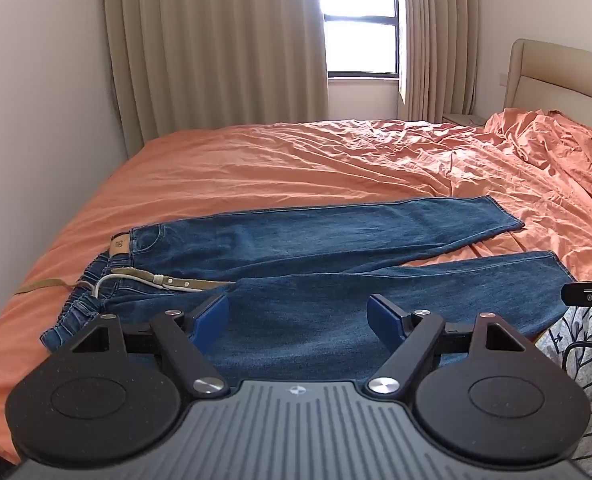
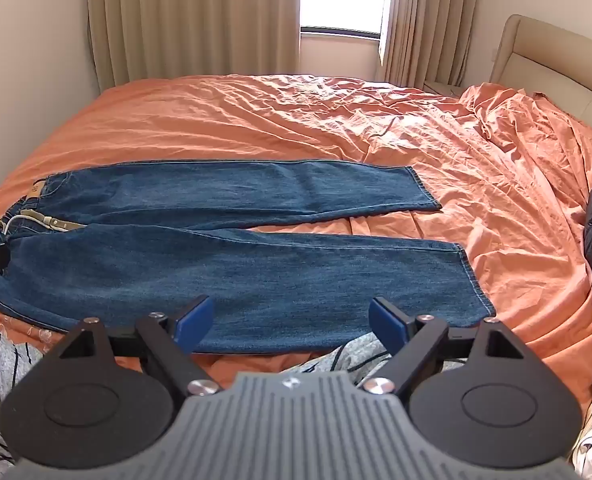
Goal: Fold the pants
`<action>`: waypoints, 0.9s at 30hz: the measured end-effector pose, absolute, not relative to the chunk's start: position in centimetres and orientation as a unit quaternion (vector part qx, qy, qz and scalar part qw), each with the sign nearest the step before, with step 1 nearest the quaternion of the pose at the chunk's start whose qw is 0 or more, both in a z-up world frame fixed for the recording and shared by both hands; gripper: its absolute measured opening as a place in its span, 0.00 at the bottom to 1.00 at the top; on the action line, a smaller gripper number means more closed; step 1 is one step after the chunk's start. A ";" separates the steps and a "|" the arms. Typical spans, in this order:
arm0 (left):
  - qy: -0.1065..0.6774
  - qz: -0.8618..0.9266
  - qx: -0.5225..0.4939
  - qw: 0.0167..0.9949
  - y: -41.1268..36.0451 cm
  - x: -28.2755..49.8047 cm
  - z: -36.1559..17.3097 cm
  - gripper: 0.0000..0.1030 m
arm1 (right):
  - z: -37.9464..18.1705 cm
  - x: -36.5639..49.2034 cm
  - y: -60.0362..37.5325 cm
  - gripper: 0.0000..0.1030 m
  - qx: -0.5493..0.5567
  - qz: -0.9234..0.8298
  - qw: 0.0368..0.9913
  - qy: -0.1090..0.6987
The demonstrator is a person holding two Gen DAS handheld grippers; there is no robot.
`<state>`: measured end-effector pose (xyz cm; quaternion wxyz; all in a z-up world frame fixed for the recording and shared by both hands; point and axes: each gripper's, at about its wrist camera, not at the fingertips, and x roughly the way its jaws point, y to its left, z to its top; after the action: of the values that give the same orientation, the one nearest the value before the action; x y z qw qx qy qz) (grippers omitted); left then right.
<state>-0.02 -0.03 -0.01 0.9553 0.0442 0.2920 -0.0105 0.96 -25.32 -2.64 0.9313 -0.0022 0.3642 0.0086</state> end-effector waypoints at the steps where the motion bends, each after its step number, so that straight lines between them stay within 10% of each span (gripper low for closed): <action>1: 0.293 -0.012 0.042 0.955 0.0 0.0 0.0 0.89 | -2.7 1.0 -25.3 0.79 -0.001 0.009 0.931 0.364; 27: 0.294 -0.010 0.040 0.955 -0.4 -0.2 0.2 0.89 | -2.6 0.7 -24.7 0.79 -0.017 0.009 0.935 0.354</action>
<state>-0.24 -0.40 0.15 0.9549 0.0402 0.2939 -0.0101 0.74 -24.67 -2.56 0.9349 -0.0173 0.3543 0.0093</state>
